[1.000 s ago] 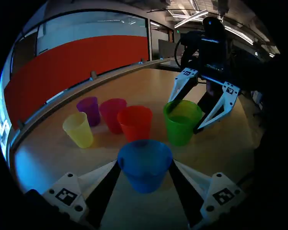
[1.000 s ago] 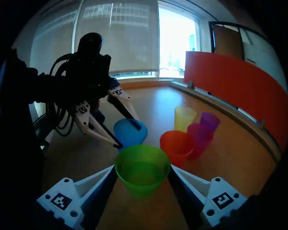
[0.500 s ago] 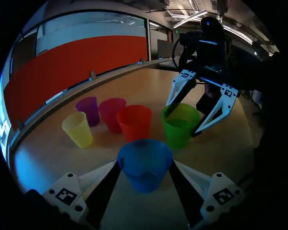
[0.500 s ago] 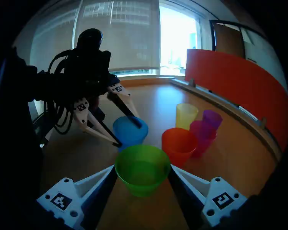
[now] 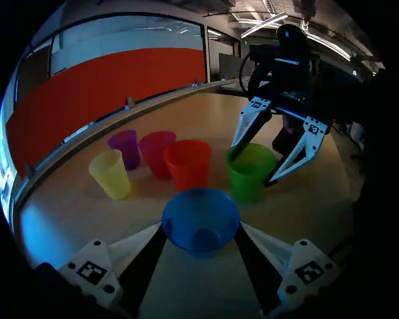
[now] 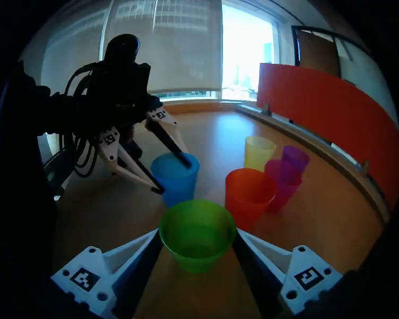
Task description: Pour water
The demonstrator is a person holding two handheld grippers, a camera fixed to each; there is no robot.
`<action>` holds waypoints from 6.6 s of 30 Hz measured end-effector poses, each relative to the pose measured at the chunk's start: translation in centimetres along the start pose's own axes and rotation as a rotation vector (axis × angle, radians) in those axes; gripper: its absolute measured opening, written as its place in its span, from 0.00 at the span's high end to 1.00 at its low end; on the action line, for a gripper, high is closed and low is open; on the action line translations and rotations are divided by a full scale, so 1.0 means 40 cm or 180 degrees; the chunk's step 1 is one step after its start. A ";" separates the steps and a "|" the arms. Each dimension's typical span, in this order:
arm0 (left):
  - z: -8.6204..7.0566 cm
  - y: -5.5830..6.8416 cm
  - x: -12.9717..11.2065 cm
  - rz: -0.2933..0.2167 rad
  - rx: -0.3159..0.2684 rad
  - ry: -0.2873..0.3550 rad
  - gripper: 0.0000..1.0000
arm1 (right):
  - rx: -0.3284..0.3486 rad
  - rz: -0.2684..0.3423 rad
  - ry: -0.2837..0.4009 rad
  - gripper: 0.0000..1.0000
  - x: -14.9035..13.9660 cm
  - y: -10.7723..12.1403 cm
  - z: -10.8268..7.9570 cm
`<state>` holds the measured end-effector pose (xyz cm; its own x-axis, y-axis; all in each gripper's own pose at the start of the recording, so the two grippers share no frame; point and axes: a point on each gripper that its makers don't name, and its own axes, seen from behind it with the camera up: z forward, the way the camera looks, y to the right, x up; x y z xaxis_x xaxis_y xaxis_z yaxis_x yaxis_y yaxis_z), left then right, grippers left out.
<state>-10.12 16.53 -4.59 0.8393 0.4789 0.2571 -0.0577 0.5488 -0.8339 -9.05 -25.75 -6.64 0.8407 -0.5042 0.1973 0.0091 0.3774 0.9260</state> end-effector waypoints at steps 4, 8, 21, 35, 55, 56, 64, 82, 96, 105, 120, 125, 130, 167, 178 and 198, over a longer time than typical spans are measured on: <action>-0.001 -0.001 -0.001 0.0000 -0.0004 -0.0002 0.14 | -0.0007 0.0014 -0.0001 0.09 -0.002 0.002 -0.001; -0.001 0.000 -0.001 0.0022 -0.0008 -0.0015 0.14 | -0.0012 0.0033 -0.0012 0.09 -0.006 0.003 -0.004; 0.004 -0.003 -0.016 0.0092 0.0007 -0.0148 0.13 | -0.0012 0.0102 -0.0003 0.07 -0.010 -0.003 -0.011; -0.016 -0.003 -0.033 0.0159 0.0038 -0.0220 0.12 | -0.0039 0.0123 -0.0081 0.06 -0.046 -0.010 -0.037; -0.086 -0.009 -0.061 0.0109 0.0218 -0.0251 0.12 | -0.0226 0.0144 -0.0114 0.06 -0.080 -0.010 -0.120; -0.092 -0.011 -0.063 0.0105 0.0240 -0.0250 0.12 | -0.0248 0.0145 -0.0113 0.06 -0.079 -0.008 -0.127; -0.142 -0.038 -0.084 0.0026 0.0443 -0.0228 0.12 | -0.0442 0.0161 -0.0083 0.06 -0.081 0.017 -0.188; -0.240 -0.107 -0.084 -0.0231 0.0968 -0.0066 0.12 | -0.0848 0.0353 -0.0032 0.06 -0.090 0.049 -0.282; -0.297 -0.159 -0.071 -0.0506 0.1381 0.0129 0.12 | -0.1427 0.0812 0.0158 0.06 -0.075 0.118 -0.346; -0.328 -0.207 -0.055 -0.0707 0.1610 0.0351 0.12 | -0.1696 0.0742 0.0300 0.06 -0.038 0.144 -0.366; -0.390 -0.264 -0.013 -0.0876 0.1943 0.0738 0.12 | -0.2225 0.0861 0.0720 0.06 0.034 0.226 -0.419; -0.398 -0.275 -0.007 -0.0945 0.2007 0.0832 0.12 | -0.2413 0.0868 0.0890 0.06 0.059 0.257 -0.447; -0.405 -0.283 -0.006 -0.1014 0.2073 0.0914 0.12 | -0.2625 0.0881 0.1107 0.06 0.088 0.290 -0.487; -0.472 -0.350 0.075 -0.1034 0.2631 0.1458 0.12 | -0.3644 0.1000 0.1759 0.06 0.103 0.367 -0.677; -0.485 -0.350 0.094 -0.0927 0.2884 0.1557 0.12 | -0.3781 0.0925 0.1686 0.06 0.116 0.375 -0.721; -0.437 -0.351 0.037 -0.0987 0.3069 0.1549 0.12 | -0.3899 0.1108 0.1645 0.06 0.110 0.367 -0.747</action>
<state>1.36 -2.45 -1.03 0.9996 0.0268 -0.0061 -0.0267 0.9996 0.0134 10.96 0.79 -1.82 0.9995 -0.0013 -0.0324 -0.0011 0.9974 -0.0726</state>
